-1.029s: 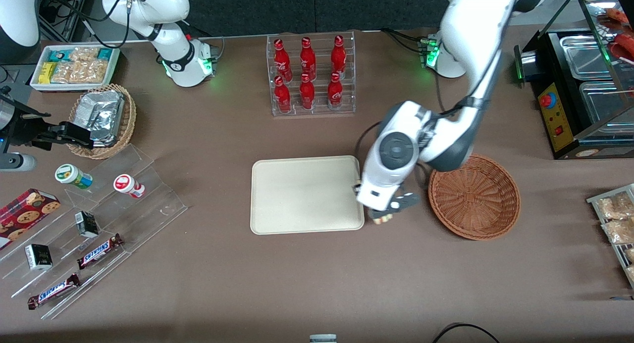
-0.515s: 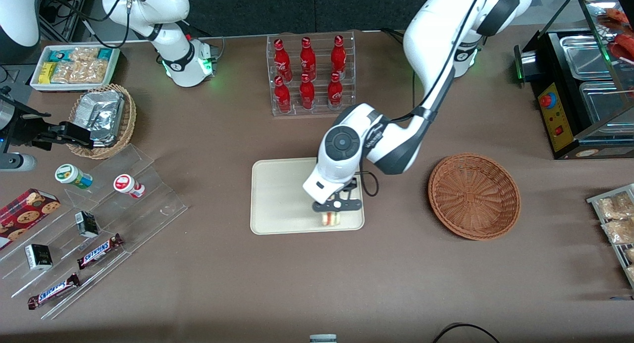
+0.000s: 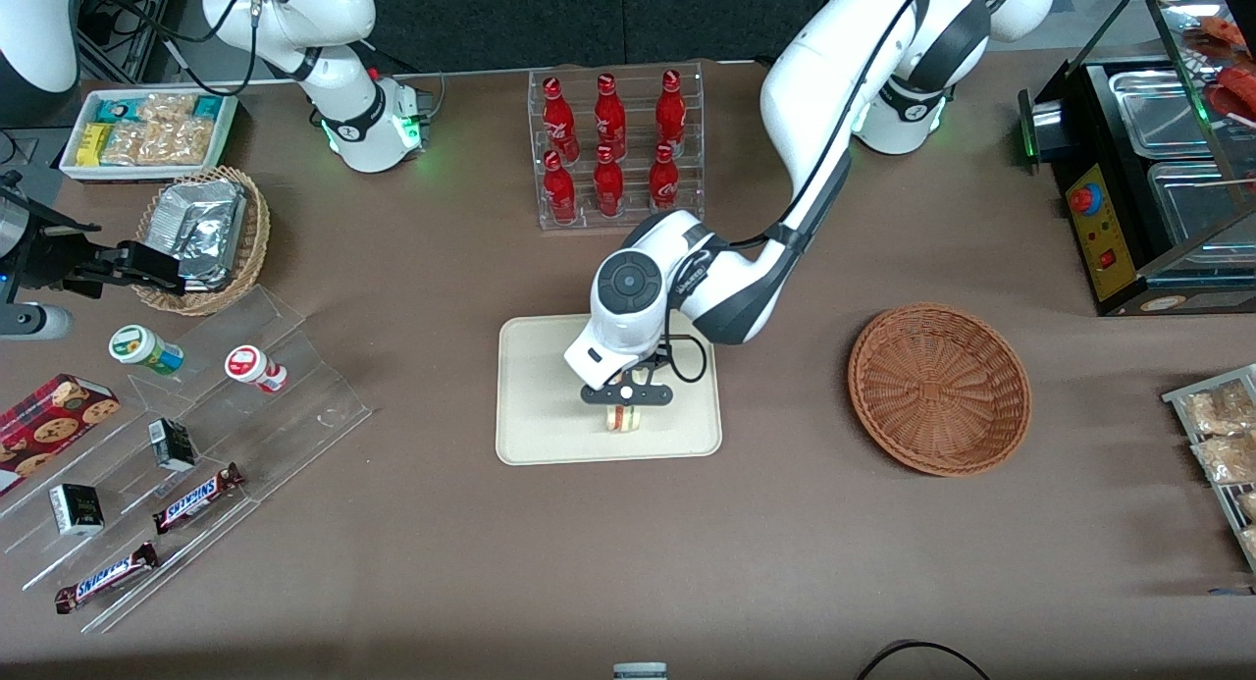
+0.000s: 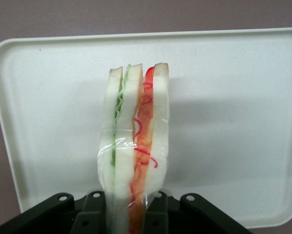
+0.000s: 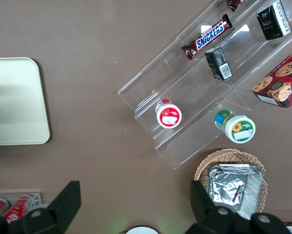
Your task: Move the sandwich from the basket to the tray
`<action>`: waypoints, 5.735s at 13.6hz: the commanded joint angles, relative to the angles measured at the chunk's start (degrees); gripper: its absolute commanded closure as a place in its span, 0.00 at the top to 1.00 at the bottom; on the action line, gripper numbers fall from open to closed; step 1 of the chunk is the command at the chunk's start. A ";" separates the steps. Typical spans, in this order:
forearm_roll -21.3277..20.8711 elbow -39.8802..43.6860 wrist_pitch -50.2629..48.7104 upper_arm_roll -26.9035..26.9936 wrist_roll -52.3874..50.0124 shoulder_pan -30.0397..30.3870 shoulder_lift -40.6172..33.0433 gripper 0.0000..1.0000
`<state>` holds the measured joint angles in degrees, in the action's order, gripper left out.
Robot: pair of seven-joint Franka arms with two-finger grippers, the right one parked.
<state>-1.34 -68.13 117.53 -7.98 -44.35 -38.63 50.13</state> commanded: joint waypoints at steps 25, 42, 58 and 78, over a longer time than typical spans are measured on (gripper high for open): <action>0.29 5.39 -9.67 0.42 -0.95 4.34 -3.18 1.00; 2.13 -42.26 -6.60 0.86 45.14 34.04 -41.32 0.99; 2.49 -24.69 -27.61 3.05 40.49 37.75 -52.51 0.99; 1.61 -23.36 -28.15 13.91 37.32 24.42 -51.80 1.00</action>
<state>0.29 -93.80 91.30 -0.03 -5.85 -8.70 -2.68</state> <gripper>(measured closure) 0.000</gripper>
